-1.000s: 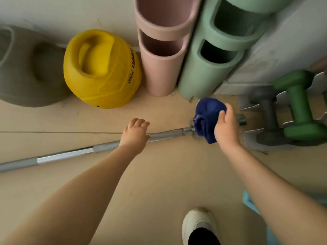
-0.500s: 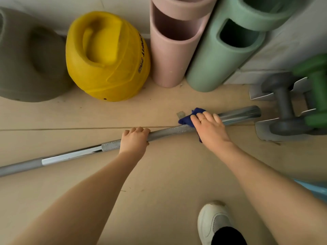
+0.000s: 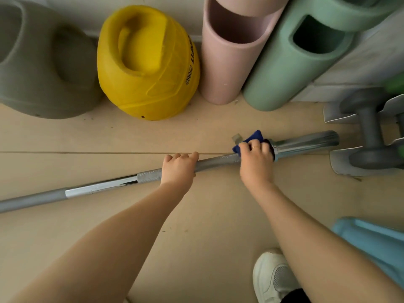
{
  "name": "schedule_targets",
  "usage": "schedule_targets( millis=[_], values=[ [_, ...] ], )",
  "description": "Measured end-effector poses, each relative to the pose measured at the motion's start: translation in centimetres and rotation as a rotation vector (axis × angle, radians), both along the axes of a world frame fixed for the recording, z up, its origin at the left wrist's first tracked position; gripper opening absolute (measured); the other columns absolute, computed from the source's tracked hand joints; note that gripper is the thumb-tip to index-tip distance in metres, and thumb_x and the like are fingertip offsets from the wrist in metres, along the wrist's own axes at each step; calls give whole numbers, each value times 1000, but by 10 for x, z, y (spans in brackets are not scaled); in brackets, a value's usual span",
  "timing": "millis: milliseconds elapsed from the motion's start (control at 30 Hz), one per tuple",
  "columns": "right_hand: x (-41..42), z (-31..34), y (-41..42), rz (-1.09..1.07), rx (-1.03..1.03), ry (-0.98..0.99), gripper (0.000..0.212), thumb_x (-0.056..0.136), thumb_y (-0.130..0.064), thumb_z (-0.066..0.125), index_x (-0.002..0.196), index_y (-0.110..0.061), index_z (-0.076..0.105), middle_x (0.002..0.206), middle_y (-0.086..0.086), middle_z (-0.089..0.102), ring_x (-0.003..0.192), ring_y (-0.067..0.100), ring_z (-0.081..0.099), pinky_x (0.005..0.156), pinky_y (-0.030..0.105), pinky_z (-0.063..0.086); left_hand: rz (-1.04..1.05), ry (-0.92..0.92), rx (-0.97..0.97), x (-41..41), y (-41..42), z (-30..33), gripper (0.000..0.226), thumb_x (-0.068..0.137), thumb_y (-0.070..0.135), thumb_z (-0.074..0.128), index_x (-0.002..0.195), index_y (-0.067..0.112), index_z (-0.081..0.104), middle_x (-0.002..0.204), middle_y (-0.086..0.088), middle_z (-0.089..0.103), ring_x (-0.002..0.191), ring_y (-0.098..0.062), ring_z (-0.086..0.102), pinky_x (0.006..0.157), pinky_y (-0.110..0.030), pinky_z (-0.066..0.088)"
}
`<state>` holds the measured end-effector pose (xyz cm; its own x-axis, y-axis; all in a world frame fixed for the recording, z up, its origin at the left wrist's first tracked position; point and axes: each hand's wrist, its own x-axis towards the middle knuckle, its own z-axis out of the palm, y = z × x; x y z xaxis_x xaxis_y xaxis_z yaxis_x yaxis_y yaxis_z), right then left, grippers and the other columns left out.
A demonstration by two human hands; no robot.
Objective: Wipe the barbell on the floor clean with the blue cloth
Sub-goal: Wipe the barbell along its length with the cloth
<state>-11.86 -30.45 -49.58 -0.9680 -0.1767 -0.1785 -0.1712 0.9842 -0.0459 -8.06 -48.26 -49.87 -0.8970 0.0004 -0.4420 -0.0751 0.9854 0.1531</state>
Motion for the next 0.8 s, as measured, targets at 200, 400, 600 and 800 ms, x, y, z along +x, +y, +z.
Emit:
schedule_targets(
  millis=[200,400,600,800],
  values=[
    [-4,-2,23,242,-115,-32,46,59,10,63,99,-12,65,101,12,62,84,37,53,69,41,45,24,-4,18,2,-2,2,26,90,22,57,116,19,50,111,-2,61,105,-26,53,87,-32,32],
    [1,-6,-2,-37,-155,-37,35,70,5,56,103,-6,61,110,18,56,94,40,48,81,42,40,82,22,66,5,2,0,31,89,16,58,119,18,52,126,-2,45,103,-28,52,90,-31,32],
    [-12,1,17,209,-161,-60,46,71,4,56,111,-17,63,112,11,58,93,37,50,75,40,42,78,8,52,5,1,4,30,91,20,56,121,19,51,114,-3,52,104,-27,52,90,-32,33],
    [3,0,-25,71,-91,-19,28,65,3,69,91,-4,64,99,20,62,83,39,56,68,38,47,60,27,32,6,1,2,31,90,21,57,120,19,52,113,-2,53,103,-26,54,89,-31,33]
  ],
)
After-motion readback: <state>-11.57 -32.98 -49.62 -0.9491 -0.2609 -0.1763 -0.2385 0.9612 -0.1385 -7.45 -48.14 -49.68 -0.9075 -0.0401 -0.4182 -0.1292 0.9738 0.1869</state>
